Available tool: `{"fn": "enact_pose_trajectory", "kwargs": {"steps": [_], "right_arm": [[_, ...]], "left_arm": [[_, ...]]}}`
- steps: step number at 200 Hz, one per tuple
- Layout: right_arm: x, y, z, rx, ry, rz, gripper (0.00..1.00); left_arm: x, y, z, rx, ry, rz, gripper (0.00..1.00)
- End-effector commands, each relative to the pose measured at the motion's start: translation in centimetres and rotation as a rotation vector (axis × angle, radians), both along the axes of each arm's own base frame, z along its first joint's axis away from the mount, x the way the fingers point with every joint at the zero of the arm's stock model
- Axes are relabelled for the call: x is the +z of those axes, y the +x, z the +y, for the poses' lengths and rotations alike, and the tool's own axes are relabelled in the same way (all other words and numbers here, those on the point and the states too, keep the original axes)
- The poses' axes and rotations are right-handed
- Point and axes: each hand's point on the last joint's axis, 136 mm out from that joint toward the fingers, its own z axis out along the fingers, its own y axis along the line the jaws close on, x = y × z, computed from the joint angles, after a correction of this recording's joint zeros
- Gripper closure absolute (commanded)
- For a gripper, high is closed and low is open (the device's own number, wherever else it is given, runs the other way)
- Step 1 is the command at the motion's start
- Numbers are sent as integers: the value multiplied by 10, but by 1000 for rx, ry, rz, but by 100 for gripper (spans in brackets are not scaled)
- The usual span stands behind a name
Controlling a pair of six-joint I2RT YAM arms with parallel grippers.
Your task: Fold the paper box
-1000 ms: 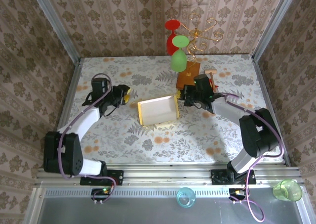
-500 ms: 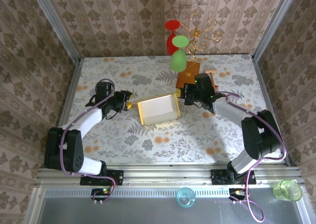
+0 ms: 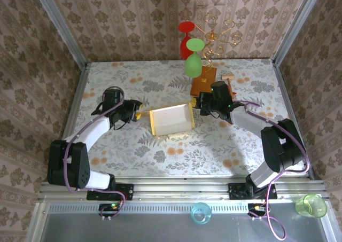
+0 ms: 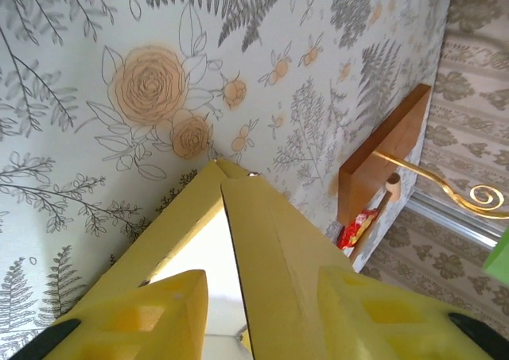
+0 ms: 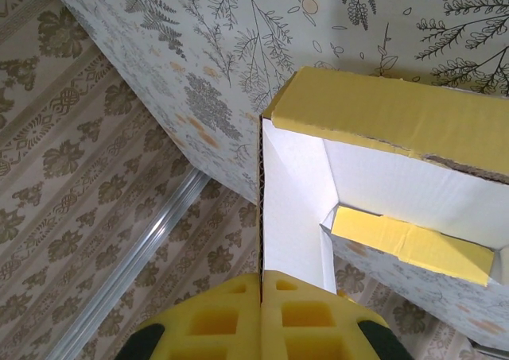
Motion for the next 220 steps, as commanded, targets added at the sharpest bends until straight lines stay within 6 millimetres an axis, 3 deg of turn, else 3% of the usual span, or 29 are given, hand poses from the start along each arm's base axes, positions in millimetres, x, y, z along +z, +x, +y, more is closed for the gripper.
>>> {"fn": "enact_pose_trajectory", "kwargs": {"steps": [1,38,71,160,220], "right_arm": [[5,-3,-1,-58,54,37,100],[6,-2,0,-58,56,37,100],[6,0,0,-64,60,34,100],[5,2,3,-58,64,35,100],[14,9,9,-60,80,26,100]], "left_arm": [[5,7,11,27,18,-29,59],[6,27,-10,-4,-31,-52,60],[4,26,-37,-41,-54,-42,60],[4,24,-57,-32,-107,-42,64],[27,25,-72,-26,-176,-65,67]]}}
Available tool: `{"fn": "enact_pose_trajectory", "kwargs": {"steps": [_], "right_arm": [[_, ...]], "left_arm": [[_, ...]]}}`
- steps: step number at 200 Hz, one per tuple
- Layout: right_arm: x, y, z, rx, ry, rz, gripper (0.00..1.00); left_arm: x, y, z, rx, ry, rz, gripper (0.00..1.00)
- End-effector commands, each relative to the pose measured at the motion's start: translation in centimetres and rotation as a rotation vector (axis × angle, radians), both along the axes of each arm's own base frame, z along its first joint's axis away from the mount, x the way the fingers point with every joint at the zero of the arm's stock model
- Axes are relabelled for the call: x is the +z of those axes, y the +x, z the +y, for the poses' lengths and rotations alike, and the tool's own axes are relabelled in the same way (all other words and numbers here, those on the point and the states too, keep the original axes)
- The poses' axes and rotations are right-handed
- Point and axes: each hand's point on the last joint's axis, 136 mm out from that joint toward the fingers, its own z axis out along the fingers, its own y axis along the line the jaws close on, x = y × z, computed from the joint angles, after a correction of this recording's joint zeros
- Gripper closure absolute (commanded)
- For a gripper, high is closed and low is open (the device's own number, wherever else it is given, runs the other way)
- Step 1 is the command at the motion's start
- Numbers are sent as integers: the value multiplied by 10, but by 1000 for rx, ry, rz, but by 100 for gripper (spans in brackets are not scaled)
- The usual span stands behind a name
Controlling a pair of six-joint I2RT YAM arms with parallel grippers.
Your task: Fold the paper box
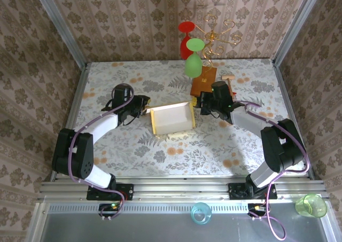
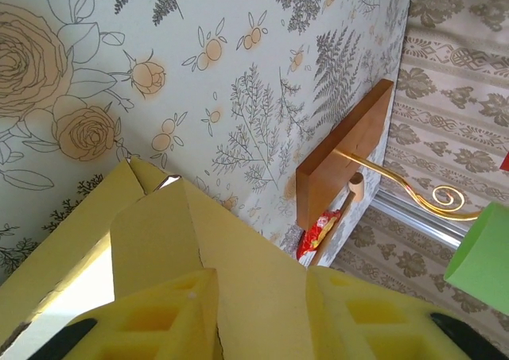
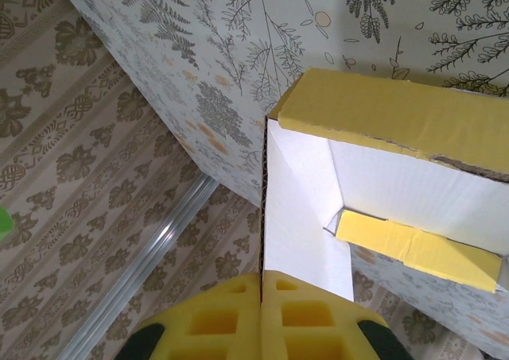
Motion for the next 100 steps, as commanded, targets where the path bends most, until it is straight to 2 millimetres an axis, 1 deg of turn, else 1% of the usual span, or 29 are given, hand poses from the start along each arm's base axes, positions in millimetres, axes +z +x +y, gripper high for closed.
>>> {"fn": "enact_pose_trajectory", "kwargs": {"steps": [1,19,43,65,85,100], "right_arm": [[13,4,12,-35,85,40,100],[20,5,14,-41,95,31,100],[29,5,10,-59,92,18,100],[29,5,10,-65,96,19,100],[25,5,12,-62,98,26,100],[22,6,10,-75,104,29,100]], "left_arm": [[26,0,-25,-42,-91,-38,67],[35,-4,-27,-38,-100,-41,67],[42,-14,-22,-25,-94,-32,67],[41,-24,-17,2,-103,-14,67],[40,-26,-16,22,-129,-10,67],[37,-32,-8,18,-95,5,66]]}}
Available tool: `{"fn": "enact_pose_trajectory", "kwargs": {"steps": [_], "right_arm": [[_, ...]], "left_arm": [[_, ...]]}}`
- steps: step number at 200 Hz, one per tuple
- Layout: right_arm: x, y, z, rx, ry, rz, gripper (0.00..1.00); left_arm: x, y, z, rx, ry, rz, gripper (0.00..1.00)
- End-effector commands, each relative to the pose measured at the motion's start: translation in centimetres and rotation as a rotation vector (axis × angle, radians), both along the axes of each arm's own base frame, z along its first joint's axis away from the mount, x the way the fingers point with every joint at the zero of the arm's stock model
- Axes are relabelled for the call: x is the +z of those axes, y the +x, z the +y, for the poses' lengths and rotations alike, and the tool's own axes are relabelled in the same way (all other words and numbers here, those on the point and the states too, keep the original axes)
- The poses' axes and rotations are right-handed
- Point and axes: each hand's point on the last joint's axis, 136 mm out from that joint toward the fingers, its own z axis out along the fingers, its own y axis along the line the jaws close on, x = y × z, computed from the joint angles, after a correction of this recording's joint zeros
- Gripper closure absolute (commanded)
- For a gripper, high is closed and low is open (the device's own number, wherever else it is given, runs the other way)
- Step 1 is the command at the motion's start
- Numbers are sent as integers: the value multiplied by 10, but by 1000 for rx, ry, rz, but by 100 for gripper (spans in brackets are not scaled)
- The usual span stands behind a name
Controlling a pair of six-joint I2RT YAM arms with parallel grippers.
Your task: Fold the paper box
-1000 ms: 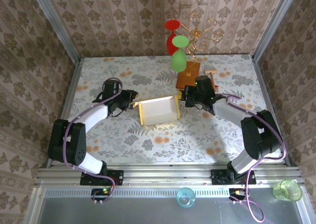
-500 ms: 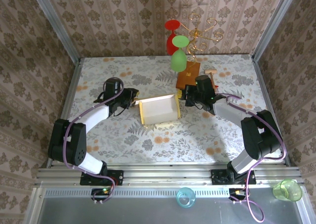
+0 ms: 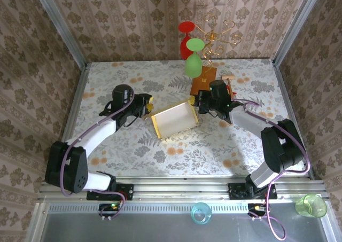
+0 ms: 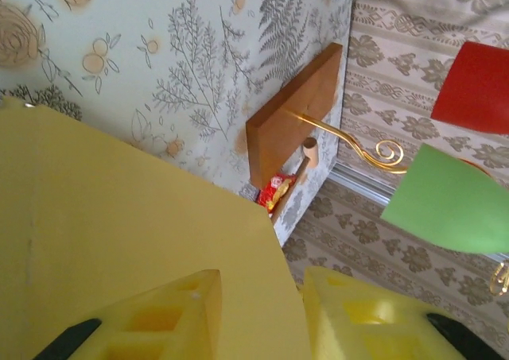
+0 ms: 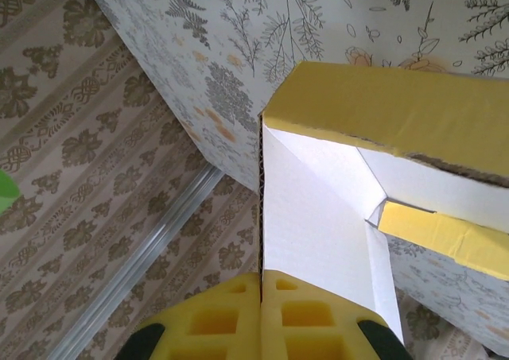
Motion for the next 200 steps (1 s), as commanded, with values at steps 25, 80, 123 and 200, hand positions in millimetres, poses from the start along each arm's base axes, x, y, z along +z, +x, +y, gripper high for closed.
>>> {"fn": "enact_pose_trajectory", "kwargs": {"steps": [25,80,123,200], "right_arm": [[12,3,1,-78,104,58,100],[29,3,0,-81,113,44,100],[45,5,-1,-93,128,26,100],[50,6,-2,-100,134,20,100]], "left_arm": [[-16,-25,44,26,133,71,60],[-30,-10,49,-61,103,44,56],[-39,-18,46,-93,150,71,56],[-18,-6,23,-127,103,26,56]]}}
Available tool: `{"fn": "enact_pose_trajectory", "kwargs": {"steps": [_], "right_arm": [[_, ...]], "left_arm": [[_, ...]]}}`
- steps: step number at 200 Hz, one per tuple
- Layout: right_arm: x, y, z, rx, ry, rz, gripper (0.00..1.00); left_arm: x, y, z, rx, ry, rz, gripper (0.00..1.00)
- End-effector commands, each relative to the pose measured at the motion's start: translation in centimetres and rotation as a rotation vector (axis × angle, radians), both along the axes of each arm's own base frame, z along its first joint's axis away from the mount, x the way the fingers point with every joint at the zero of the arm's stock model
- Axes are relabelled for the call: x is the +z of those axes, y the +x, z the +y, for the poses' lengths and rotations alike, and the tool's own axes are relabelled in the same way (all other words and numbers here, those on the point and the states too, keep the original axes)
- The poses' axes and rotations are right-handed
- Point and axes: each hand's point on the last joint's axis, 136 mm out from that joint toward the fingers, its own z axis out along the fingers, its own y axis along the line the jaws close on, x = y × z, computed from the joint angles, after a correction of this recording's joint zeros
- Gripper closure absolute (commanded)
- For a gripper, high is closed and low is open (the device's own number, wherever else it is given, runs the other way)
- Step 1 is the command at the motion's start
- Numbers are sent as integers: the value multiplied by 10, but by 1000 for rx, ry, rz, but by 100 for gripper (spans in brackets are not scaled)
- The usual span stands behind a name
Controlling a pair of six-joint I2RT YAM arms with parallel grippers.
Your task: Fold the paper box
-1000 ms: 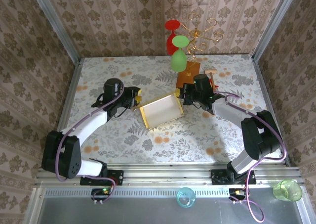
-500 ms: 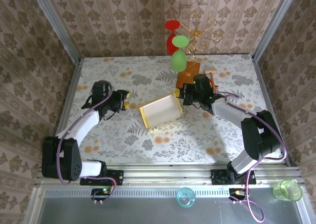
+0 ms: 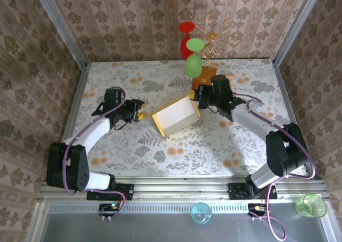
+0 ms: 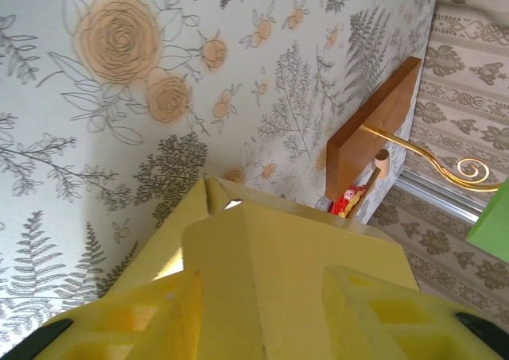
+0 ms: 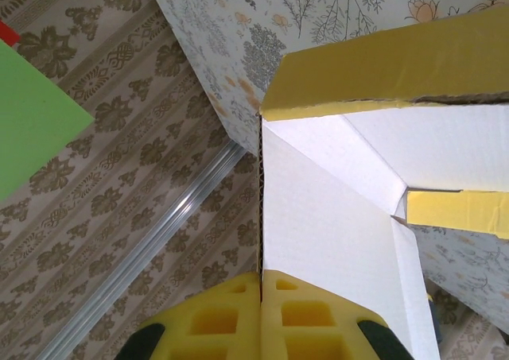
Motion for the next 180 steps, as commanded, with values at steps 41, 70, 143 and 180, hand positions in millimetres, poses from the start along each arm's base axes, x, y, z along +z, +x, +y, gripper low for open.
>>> {"fn": "enact_pose_trajectory", "kwargs": {"steps": [41,70,143,180], "right_arm": [[9,5,-4,-99,119,80,100],[9,5,-4,-98,119,80,100],[5,7,-2,-91,116,85,100],[5,7,-2,-92,120,83,100]], "left_arm": [[10,-9,-25,-59,-27,-11,57],[6,-15,-18,-44,-13,2,57],[16,-10,-33,-47,-63,-17,57],[20,-11,-39,-50,-88,-14,58]]}}
